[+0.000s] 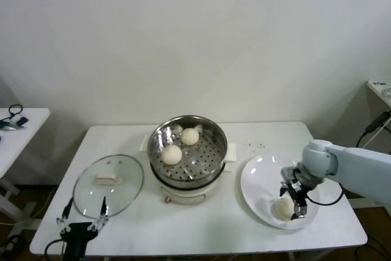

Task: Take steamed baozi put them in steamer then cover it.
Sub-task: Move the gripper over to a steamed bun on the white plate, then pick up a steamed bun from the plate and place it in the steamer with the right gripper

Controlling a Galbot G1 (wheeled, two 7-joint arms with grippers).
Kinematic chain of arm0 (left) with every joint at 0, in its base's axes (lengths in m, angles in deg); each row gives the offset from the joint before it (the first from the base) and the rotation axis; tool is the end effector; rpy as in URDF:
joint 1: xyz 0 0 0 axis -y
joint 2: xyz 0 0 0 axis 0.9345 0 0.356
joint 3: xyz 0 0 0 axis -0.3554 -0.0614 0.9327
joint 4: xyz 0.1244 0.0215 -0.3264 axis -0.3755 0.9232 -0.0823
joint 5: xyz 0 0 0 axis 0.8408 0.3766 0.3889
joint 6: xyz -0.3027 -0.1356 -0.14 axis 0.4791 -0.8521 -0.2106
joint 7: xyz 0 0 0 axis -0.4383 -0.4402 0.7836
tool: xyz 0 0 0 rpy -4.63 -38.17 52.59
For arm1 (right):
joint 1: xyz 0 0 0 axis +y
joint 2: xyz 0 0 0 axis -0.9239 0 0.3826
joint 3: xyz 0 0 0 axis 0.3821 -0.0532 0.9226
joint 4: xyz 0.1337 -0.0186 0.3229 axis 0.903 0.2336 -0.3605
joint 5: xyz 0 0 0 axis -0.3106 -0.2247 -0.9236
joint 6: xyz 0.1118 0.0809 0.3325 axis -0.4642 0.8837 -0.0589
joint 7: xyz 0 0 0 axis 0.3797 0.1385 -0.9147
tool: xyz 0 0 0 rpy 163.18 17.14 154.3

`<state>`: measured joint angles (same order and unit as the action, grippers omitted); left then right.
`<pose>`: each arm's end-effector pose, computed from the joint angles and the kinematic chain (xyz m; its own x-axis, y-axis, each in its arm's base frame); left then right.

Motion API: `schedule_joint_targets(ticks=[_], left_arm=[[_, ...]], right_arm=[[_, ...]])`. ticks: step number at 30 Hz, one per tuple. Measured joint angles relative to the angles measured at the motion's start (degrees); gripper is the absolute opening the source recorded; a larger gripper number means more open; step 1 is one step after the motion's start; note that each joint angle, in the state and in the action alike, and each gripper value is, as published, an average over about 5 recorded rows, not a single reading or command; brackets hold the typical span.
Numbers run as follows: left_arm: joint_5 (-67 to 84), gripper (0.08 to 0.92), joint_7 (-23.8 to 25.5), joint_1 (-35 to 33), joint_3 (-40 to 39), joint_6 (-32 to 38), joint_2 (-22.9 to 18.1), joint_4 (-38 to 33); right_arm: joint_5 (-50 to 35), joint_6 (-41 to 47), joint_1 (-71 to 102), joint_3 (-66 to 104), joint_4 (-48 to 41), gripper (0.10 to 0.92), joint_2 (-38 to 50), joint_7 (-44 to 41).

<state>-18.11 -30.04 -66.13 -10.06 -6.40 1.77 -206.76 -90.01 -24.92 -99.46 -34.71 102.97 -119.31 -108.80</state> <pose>0.0970 0.0828 -0.3366 -0.9738 -0.1914 0.1225 -0.1613 0.9619 0.2207 0.4404 -0.1350 -0.2352 0.0636 -0.0504 0.9967 -0.9912 -0.1195 0.0572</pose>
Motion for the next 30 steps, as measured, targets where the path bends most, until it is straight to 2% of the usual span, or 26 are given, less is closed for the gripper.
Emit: schedule_joint_targets(ticks=[5,13,23,30], left_arm=[[0.0,0.823,0.0,0.2,0.0,0.0,-0.1,0.2],[-0.1,0.823,0.0,0.2,0.0,-0.1,-0.1,0.3],[-0.2,0.823,0.0,0.1,0.0,-0.1,-0.1,0.1],[-0.3,0.823,0.0,-0.1,0.0,-0.1,-0.1,0.0]], right_arm=[[0.4,-0.3,0.7,0.1,-0.9,0.819,-0.6,-0.2],[0.9,-0.7,1.1,0.1,-1.5,0.745,-1.1,-0.6],[1.7,-1.8,0.2,0.0,-2.3,0.713,-1.8,-1.2],[4.2,-7.5,-4.6,-1.7,-3.7,0.712,-4.2,-2.6]])
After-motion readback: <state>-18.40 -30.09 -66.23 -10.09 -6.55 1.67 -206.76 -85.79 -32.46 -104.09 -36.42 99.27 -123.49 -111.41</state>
